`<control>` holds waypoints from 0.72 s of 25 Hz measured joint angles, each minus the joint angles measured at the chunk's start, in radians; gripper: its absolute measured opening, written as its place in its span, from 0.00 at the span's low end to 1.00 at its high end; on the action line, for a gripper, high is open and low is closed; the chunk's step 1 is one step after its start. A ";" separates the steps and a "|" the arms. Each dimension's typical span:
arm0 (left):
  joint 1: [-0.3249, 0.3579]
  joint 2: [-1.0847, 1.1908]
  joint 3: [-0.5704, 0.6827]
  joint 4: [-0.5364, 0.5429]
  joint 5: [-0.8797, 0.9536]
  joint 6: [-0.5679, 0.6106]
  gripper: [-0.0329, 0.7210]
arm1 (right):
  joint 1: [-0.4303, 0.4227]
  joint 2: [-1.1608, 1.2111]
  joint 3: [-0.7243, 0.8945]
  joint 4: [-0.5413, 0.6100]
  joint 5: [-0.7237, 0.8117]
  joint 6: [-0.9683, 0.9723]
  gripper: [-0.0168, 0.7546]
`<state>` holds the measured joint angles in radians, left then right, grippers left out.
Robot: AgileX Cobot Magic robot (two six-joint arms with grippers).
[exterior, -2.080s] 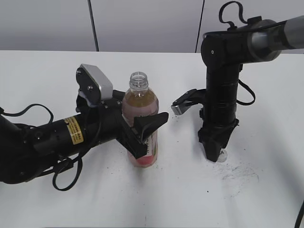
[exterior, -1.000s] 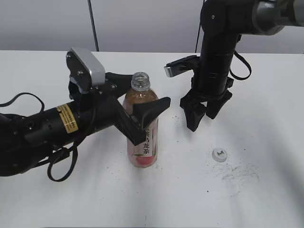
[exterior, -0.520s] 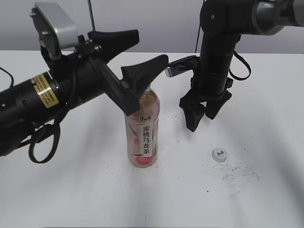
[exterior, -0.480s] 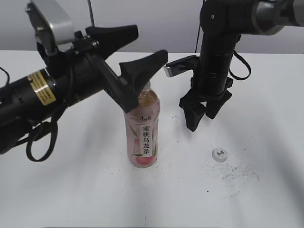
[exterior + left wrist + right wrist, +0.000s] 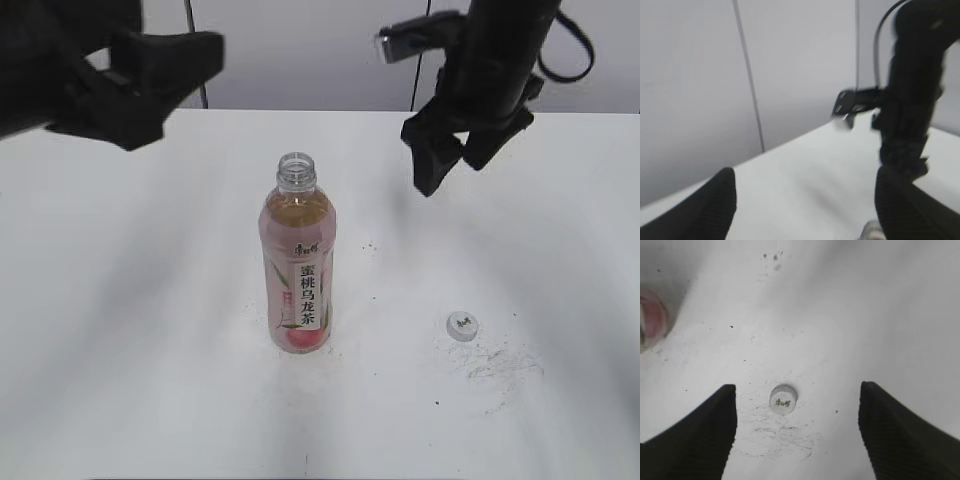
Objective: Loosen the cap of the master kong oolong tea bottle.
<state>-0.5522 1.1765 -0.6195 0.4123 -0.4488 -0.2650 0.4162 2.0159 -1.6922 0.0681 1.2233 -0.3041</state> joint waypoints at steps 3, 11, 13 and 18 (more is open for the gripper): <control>0.000 -0.120 -0.009 -0.152 0.347 -0.002 0.72 | 0.000 -0.107 0.000 -0.009 0.000 0.034 0.76; 0.000 -0.346 -0.176 -0.317 1.314 0.003 0.66 | 0.000 -0.470 0.225 -0.018 -0.002 0.075 0.76; 0.000 -0.429 -0.218 -0.323 1.500 0.018 0.66 | 0.000 -0.569 0.344 -0.018 -0.002 0.092 0.76; 0.000 -0.625 -0.202 -0.341 1.658 0.138 0.65 | 0.000 -0.863 0.624 0.002 -0.001 0.123 0.76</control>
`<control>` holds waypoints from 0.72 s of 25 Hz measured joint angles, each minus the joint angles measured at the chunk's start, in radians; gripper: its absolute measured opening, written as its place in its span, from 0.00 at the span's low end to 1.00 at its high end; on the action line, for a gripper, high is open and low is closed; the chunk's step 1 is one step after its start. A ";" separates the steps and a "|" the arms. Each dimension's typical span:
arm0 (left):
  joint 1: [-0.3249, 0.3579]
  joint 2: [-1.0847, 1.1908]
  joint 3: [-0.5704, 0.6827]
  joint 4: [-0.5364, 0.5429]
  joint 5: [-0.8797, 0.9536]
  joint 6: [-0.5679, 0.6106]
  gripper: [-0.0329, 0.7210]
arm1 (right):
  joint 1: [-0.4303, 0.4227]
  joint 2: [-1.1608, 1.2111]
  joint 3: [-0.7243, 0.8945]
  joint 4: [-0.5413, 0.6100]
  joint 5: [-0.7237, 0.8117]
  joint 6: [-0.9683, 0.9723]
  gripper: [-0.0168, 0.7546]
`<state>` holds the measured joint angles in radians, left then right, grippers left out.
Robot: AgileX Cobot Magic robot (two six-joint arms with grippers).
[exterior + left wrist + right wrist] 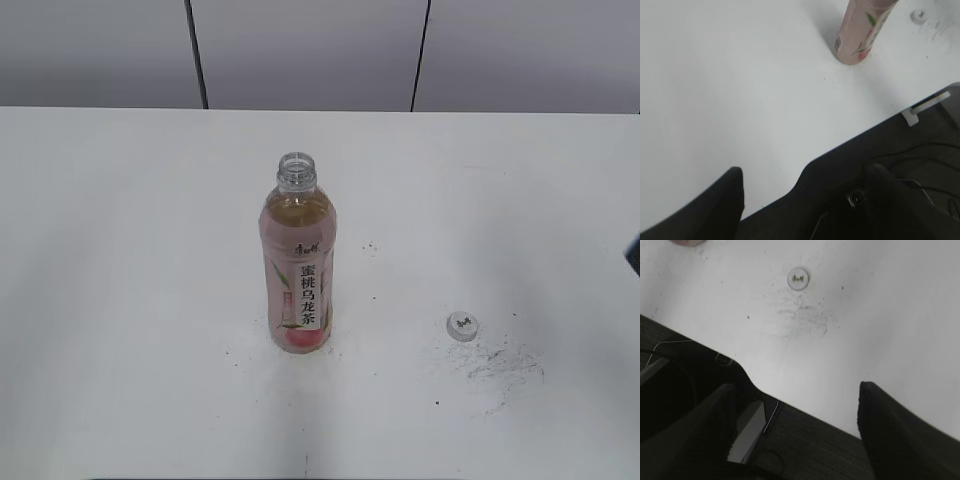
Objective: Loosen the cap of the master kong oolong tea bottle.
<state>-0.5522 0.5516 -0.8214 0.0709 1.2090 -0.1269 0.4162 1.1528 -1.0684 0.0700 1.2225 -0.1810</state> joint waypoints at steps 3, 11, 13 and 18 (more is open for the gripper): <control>0.000 -0.150 0.011 -0.003 0.012 0.024 0.65 | 0.000 -0.192 0.137 0.002 0.001 0.010 0.76; 0.000 -0.416 0.180 0.003 -0.018 0.049 0.65 | 0.000 -0.706 0.329 0.003 0.003 0.034 0.76; 0.000 -0.432 0.217 0.002 -0.049 0.052 0.65 | 0.000 -0.817 0.369 0.003 0.003 0.034 0.76; 0.000 -0.424 0.259 0.000 -0.169 0.058 0.65 | 0.000 -0.988 0.513 -0.004 -0.089 0.035 0.76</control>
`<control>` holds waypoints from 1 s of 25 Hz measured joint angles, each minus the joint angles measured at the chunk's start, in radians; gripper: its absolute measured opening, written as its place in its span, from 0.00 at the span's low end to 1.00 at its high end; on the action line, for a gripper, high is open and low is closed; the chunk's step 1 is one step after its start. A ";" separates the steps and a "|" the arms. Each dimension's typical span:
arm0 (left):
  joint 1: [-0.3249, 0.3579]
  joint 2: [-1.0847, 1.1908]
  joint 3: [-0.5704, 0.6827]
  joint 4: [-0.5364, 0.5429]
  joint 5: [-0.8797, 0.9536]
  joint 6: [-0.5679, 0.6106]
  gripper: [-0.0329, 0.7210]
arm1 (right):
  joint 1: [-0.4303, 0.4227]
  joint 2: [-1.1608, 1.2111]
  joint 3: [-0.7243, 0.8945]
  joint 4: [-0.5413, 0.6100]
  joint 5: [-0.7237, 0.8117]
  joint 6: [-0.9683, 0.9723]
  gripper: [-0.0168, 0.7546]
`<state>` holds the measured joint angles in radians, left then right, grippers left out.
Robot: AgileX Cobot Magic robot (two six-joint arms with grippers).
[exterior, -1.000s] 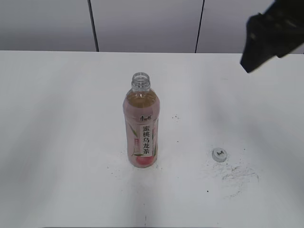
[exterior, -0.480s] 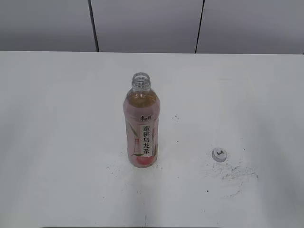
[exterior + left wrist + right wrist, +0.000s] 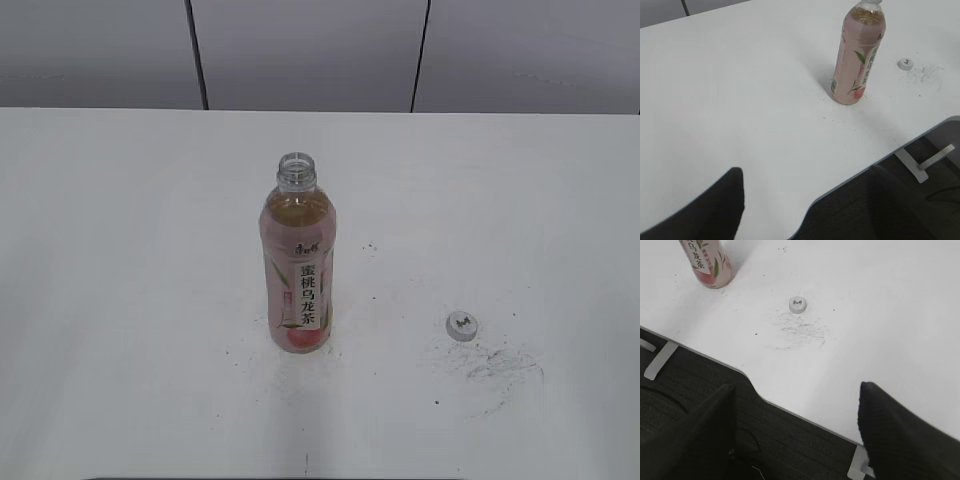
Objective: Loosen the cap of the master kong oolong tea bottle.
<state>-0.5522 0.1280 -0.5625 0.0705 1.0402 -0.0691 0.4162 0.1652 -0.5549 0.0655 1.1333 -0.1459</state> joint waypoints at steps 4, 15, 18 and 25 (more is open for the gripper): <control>0.000 0.010 0.001 -0.008 -0.010 0.003 0.65 | 0.000 -0.018 0.035 -0.012 -0.014 0.000 0.76; 0.001 0.010 0.001 -0.011 -0.012 0.006 0.64 | 0.000 -0.018 0.037 -0.012 -0.024 0.000 0.76; 0.001 0.010 0.001 -0.011 -0.012 0.006 0.62 | 0.000 -0.018 0.037 -0.012 -0.025 0.000 0.76; 0.138 0.006 0.001 -0.015 -0.013 0.007 0.62 | -0.160 -0.068 0.037 -0.007 -0.029 0.000 0.76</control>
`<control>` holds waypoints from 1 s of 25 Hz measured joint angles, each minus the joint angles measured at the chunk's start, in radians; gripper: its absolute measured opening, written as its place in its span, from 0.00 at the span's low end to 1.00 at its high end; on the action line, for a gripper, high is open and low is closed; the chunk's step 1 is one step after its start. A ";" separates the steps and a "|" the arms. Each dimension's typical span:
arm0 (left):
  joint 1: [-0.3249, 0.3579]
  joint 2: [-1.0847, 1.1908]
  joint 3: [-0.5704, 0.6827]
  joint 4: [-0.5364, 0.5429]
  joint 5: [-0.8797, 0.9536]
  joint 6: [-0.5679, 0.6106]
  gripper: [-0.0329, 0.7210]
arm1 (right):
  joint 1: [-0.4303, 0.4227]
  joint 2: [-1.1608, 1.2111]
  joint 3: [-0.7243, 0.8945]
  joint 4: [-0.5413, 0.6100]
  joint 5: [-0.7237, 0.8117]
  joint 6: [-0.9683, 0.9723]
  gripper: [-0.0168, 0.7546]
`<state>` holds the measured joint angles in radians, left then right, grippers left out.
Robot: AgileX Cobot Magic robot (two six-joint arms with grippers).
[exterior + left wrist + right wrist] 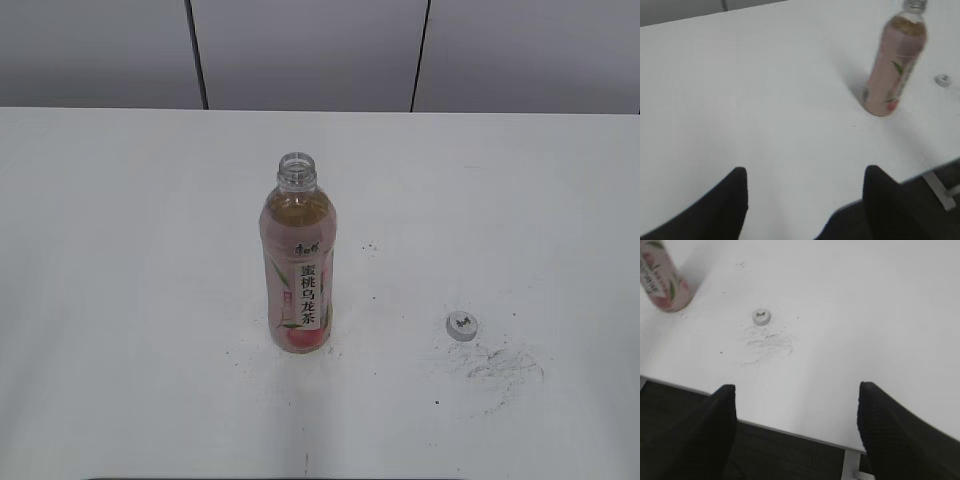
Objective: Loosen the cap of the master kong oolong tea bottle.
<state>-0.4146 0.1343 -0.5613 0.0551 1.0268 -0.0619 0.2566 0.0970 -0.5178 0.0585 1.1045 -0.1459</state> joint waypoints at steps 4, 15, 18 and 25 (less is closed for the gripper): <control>0.251 -0.039 0.000 0.000 -0.001 0.000 0.62 | -0.118 -0.093 0.001 0.000 0.000 0.000 0.76; 0.398 -0.140 0.001 0.004 -0.001 0.000 0.62 | -0.135 -0.103 0.001 0.011 0.000 0.000 0.76; 0.399 -0.140 0.001 0.005 -0.001 0.000 0.62 | -0.135 -0.103 0.001 0.011 0.000 0.000 0.76; 0.400 -0.140 0.001 0.005 -0.001 0.000 0.62 | -0.135 -0.103 0.001 0.011 0.000 0.000 0.76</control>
<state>-0.0142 -0.0057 -0.5606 0.0597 1.0256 -0.0619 0.1220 -0.0059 -0.5167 0.0697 1.1048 -0.1459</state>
